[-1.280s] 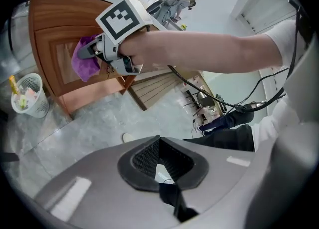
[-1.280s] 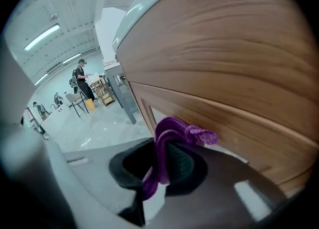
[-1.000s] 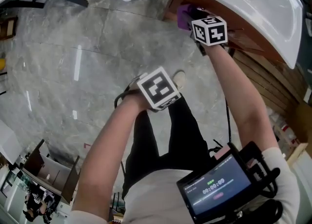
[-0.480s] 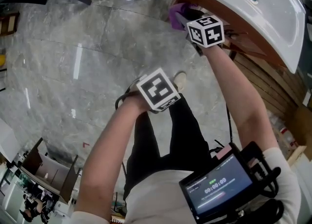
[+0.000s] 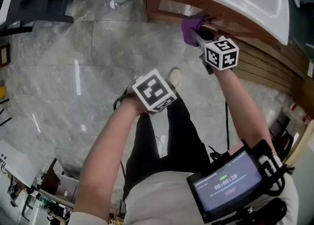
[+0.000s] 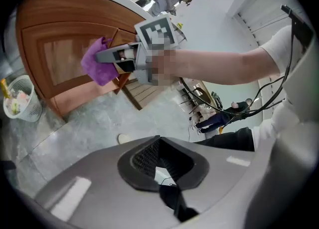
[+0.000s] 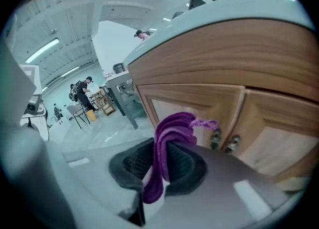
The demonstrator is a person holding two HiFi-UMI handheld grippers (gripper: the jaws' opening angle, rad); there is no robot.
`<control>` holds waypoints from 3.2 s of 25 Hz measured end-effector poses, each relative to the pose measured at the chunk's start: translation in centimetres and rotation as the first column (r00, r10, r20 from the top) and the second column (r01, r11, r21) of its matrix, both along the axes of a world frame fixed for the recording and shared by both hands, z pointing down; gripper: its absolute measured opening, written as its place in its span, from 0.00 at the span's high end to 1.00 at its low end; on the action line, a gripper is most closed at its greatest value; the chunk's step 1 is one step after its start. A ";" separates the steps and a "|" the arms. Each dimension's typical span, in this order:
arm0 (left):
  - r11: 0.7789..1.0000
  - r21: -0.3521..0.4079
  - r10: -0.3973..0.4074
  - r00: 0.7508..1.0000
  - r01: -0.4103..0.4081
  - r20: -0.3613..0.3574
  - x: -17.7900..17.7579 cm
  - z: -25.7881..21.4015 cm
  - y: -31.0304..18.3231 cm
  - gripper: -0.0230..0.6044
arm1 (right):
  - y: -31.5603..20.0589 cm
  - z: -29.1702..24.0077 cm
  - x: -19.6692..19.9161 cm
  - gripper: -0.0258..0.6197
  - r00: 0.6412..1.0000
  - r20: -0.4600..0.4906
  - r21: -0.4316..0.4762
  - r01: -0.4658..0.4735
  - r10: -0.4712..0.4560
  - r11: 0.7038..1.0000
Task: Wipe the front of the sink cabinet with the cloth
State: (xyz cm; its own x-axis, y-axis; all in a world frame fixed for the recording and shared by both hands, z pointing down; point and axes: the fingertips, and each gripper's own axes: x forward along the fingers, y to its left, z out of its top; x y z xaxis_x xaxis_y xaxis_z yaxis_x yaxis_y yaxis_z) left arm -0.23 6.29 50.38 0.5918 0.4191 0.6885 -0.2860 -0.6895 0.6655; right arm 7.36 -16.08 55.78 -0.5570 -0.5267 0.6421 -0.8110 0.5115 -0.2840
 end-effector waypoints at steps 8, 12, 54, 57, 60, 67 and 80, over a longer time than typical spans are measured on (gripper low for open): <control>0.992 0.003 0.128 0.992 -0.128 -0.013 6.2 0.0 0.4 0.95 | 5.1 1.6 18.1 0.87 0.964 -0.104 -0.038 -0.250 0.245 0.967; 0.985 0.003 0.170 0.985 -0.170 -0.013 8.9 0.0 0.2 0.95 | 5.9 2.9 26.3 0.87 0.926 -0.186 -0.045 -0.341 0.328 0.939; 0.999 -0.004 0.045 0.999 -0.045 -0.010 7.3 0.9 -2.2 0.95 | -3.8 4.9 13.5 0.87 0.973 -0.039 -0.132 -0.230 0.226 0.964; 0.999 0.000 0.036 0.999 -0.036 -0.011 6.6 0.9 -2.1 0.95 | -3.8 4.9 12.0 0.87 0.976 -0.041 -0.132 -0.218 0.214 0.967; 1.000 -0.002 0.020 1.000 -0.020 -0.010 5.7 0.9 -2.0 0.95 | -4.0 5.0 9.9 0.87 0.982 -0.042 -0.129 -0.189 0.185 0.974; 1.000 -0.006 -0.023 1.000 0.023 -0.019 3.5 0.2 -1.6 0.95 | -4.8 4.8 4.0 0.87 0.992 -0.044 -0.124 -0.121 0.116 0.985; 0.987 -0.001 -0.162 0.987 0.162 -0.022 -1.4 0.7 -3.0 0.95 | -7.7 7.5 -9.2 0.87 0.993 -0.052 -0.126 0.095 -0.103 0.987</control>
